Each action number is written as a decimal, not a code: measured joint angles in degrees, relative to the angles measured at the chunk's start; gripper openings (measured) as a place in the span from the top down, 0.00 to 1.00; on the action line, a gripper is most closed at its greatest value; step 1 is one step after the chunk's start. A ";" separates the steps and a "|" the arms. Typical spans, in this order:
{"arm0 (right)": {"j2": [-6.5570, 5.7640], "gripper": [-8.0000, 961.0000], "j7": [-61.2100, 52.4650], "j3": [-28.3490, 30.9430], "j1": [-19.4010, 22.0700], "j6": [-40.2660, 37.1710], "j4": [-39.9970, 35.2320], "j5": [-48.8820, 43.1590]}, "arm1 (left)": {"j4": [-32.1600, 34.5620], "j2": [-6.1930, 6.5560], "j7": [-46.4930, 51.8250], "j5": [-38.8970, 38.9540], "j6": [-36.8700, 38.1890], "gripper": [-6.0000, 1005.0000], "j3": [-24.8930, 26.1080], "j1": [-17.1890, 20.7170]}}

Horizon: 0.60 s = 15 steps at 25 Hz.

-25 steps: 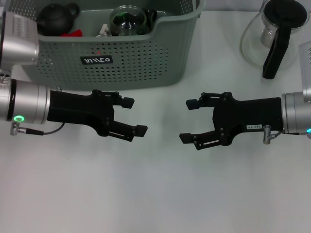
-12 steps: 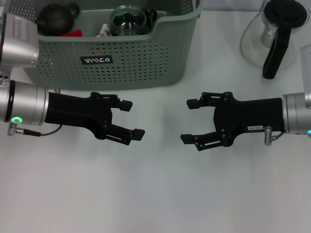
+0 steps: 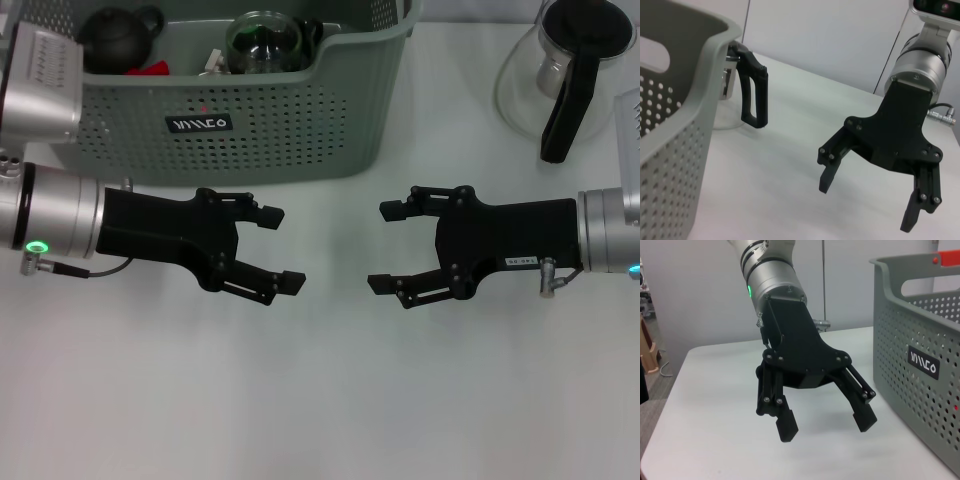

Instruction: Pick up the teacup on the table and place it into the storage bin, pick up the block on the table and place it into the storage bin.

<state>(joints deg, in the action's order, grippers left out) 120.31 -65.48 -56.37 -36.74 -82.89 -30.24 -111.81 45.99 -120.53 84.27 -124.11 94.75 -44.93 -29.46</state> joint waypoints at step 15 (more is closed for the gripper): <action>0.01 0.07 0.26 0.32 0.19 -0.07 0.01 0.02 | -0.12 -0.24 -0.63 0.16 -0.43 0.04 0.37 -0.78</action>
<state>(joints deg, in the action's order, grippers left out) 120.32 -65.22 -56.06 -36.55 -82.96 -30.23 -111.79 45.87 -120.76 83.64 -123.95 94.31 -44.56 -30.23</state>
